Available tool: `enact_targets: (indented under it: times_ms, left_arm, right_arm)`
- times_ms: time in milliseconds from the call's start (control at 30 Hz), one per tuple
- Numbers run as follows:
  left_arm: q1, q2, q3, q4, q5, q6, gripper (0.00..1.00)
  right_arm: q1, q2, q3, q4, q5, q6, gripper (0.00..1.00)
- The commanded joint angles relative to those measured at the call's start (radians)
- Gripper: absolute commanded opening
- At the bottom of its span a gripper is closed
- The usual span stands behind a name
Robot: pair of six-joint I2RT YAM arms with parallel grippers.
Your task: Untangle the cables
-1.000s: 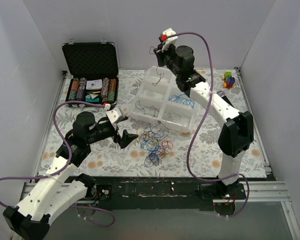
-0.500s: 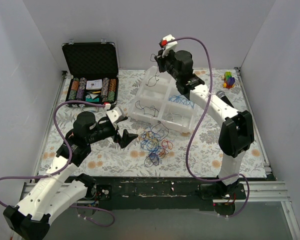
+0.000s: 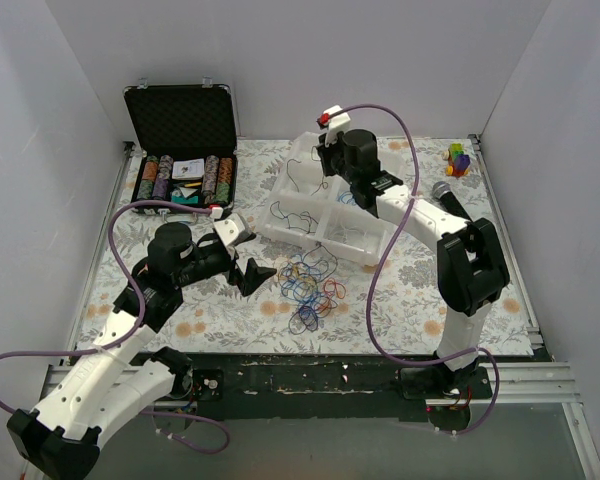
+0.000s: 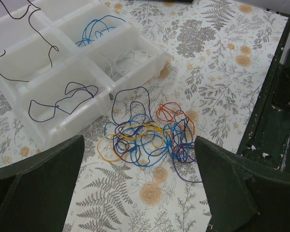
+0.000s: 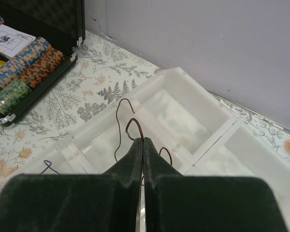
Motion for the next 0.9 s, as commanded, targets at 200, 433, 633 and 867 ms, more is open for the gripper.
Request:
enact_targets:
  times_ms: [200,433,633,867]
  left_arm:
    - [-0.002,-0.005,-0.009,-0.013,-0.016,0.019,0.98]
    - [-0.002,0.010,-0.021,-0.002,-0.010,0.026,0.98]
    - [-0.002,0.024,-0.005,0.009,-0.008,0.012,0.98]
    - [-0.002,0.015,0.006,-0.010,-0.013,0.019,0.98]
  right_arm:
    - [-0.007,0.019,0.035,0.036,0.039,0.019,0.01]
    - [-0.007,-0.161,-0.012,0.141,0.044,0.001,0.01]
    - [-0.007,-0.215,0.050,0.118,0.024,-0.010,0.01]
    - [-0.007,-0.235,0.022,0.129,0.005,-0.001,0.01]
